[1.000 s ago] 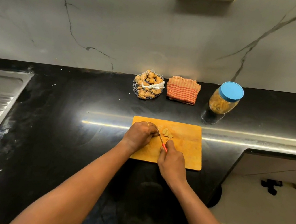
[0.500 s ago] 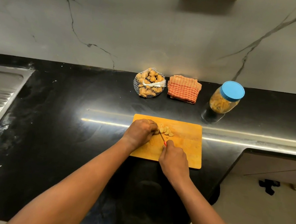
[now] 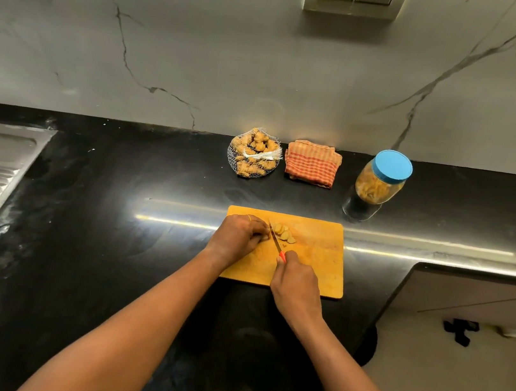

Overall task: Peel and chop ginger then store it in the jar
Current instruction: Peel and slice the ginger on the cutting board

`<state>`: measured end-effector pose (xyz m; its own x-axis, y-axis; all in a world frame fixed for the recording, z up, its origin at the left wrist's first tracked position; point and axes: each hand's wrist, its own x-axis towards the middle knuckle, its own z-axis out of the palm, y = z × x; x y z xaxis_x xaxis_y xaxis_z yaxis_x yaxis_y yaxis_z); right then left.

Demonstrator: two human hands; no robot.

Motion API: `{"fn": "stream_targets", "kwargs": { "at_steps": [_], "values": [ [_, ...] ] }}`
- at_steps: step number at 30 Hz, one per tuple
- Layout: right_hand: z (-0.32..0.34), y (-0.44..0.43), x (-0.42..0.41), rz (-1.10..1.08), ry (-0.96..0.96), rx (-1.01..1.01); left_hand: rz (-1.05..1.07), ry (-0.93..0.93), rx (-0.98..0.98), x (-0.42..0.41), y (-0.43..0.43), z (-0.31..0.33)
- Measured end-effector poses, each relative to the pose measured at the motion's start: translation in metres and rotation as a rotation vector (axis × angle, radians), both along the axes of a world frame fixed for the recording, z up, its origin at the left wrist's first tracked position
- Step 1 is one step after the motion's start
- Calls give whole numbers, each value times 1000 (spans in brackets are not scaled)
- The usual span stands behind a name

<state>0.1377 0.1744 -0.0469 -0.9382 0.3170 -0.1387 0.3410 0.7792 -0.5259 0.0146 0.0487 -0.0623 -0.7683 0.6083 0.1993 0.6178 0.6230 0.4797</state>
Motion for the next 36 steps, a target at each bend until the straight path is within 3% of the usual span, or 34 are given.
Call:
{"fn": "stream_targets", "kwargs": {
  "at_steps": [36],
  "values": [
    [-3, -7, -12, 47, -38, 37, 47, 67, 67, 7, 2, -10]
  ]
}}
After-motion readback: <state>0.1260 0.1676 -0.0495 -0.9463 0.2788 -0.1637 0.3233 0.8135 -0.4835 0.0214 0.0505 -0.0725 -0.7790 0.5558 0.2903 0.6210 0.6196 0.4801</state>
